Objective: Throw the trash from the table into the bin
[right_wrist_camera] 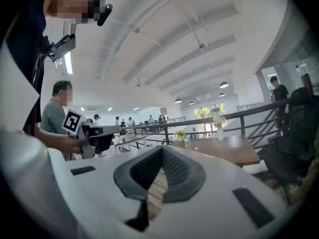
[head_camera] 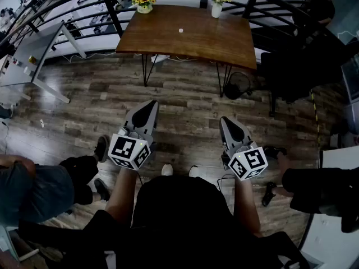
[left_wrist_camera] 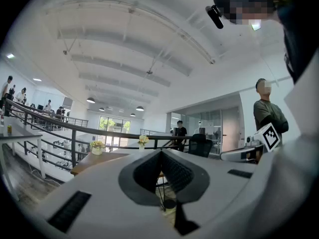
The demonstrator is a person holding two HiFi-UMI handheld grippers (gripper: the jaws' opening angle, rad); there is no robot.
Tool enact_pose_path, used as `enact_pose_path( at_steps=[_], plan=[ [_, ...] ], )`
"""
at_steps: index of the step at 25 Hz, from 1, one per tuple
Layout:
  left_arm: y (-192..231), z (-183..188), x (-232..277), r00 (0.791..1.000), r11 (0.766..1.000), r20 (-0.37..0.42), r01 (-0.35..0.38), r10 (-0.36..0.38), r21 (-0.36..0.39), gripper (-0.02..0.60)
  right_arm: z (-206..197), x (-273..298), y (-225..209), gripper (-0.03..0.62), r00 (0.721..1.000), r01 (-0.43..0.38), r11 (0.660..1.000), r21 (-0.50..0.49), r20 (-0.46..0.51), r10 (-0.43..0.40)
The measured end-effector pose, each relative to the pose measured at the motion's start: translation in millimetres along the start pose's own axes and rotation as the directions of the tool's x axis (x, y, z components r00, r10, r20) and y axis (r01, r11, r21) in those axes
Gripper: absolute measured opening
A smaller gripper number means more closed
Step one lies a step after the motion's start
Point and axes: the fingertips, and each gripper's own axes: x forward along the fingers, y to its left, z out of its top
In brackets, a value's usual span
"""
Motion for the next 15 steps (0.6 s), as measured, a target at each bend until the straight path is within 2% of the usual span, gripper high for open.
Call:
enact_pose_path(
  at_steps=[5, 10, 15],
  plan=[
    [1.1, 3.8, 2.6, 1.0, 1.0, 0.009, 0.001, -0.001, 0.01, 0.008, 2.1, 0.8, -0.7, 0.012, 1.0, 0.0, 1.0, -0.008, 0.008, 0.0],
    [8.0, 4.0, 1.4, 1.0, 0.999, 0.006, -0.029, 0.029, 0.029, 0.008, 6.2, 4.1, 2.9, 0.012, 1.0, 0.0, 1.0, -0.014, 0.01, 0.001],
    [10.6, 0.1, -4.3, 1.0, 1.0, -0.008, -0.014, 0.014, 0.018, 0.008, 8.0, 4.5, 9.4, 0.012, 1.0, -0.007, 1.0, 0.023, 0.03, 0.007]
  ],
)
